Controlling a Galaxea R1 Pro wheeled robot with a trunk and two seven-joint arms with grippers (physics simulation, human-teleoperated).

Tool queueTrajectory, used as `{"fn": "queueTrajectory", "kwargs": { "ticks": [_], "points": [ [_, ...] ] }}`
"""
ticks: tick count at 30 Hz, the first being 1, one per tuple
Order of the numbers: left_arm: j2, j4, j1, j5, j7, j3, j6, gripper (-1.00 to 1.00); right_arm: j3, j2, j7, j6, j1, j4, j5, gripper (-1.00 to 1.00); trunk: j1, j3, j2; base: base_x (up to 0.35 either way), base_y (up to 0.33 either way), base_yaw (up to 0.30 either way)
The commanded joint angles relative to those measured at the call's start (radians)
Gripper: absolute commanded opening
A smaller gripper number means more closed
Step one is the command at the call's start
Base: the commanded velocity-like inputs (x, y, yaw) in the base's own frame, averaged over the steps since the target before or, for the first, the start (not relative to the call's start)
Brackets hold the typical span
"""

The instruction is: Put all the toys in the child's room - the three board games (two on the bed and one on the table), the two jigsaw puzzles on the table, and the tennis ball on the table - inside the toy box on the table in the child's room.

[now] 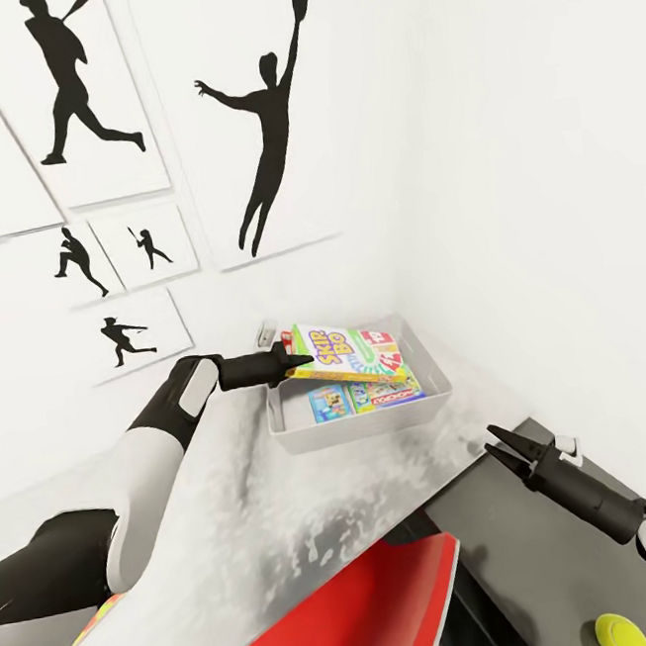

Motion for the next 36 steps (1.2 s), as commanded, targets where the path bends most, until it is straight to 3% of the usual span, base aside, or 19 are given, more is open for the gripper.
{"fn": "queueTrajectory", "kwargs": {
  "ticks": [1, 4, 5, 18, 23, 25, 29, 30, 34, 36],
  "points": [
    [0.0, 0.0, -0.001, 0.002, -0.002, -0.001, 0.004, -1.0, -0.001, 0.0, 0.002, 0.005, -0.001, 0.0, -0.001, 1.0, 0.001, -0.002, -0.002, 0.0, 0.0, 0.0],
    [0.0, 0.0, -0.001, 0.002, -0.002, -0.001, 0.004, -1.0, -0.001, -0.001, 0.002, 0.004, -0.001, 0.0, 0.0, 1.0, 0.001, -0.002, -0.002, 0.0, 0.0, 0.0],
    [0.0, 0.0, -0.001, 0.003, -0.003, -0.001, 0.004, 1.0, -0.001, 0.0, 0.002, 0.004, -0.001, 0.0, 0.0, 1.0, 0.001, -0.002, -0.002, 0.0, 0.0, 0.0],
    [0.012, 0.0, -0.001, 0.002, -0.015, -0.002, 0.01, 1.0, -0.002, -0.001, 0.003, 0.003, 0.0, 0.0, -0.001, 1.0, 0.001, -0.002, -0.002, 0.0, 0.0, 0.0],
    [0.042, -0.001, -0.001, -0.001, -0.018, -0.004, 0.012, 1.0, -0.002, -0.001, 0.003, 0.003, 0.0, 0.0, 0.0, 1.0, 0.001, -0.002, -0.002, 0.0, 0.0, 0.0],
    [0.064, -0.002, -0.001, -0.001, -0.019, -0.003, 0.014, 1.0, -0.002, -0.001, 0.003, 0.003, 0.0, 0.0, 0.0, 1.0, 0.001, -0.002, -0.002, 0.0, 0.0, 0.0],
    [0.157, -0.009, -0.002, 0.006, -0.025, 0.001, 0.021, 1.0, -0.001, 0.0, 0.003, 0.003, 0.0, 0.0, -0.001, 1.0, 0.001, -0.002, -0.002, 0.0, 0.0, 0.0],
    [0.169, -0.01, -0.002, 0.007, -0.028, 0.002, 0.023, 1.0, -0.001, 0.0, 0.003, 0.003, 0.0, 0.0, -0.001, 1.0, 0.001, -0.002, -0.002, 0.0, 0.0, 0.0],
    [0.254, -0.013, -0.005, 0.008, -0.121, 0.005, 0.039, 1.0, -0.001, 0.0, 0.003, 0.003, 0.0, 0.0, -0.001, 1.0, 0.001, -0.002, -0.002, 0.0, 0.0, 0.0],
    [0.28, -0.013, -0.006, 0.006, -0.165, 0.004, 0.042, 1.0, 0.0, 0.0, 0.003, 0.002, 0.0, 0.0, -0.001, 1.0, 0.001, -0.002, -0.002, 0.0, 0.0, 0.0]
  ]
}}
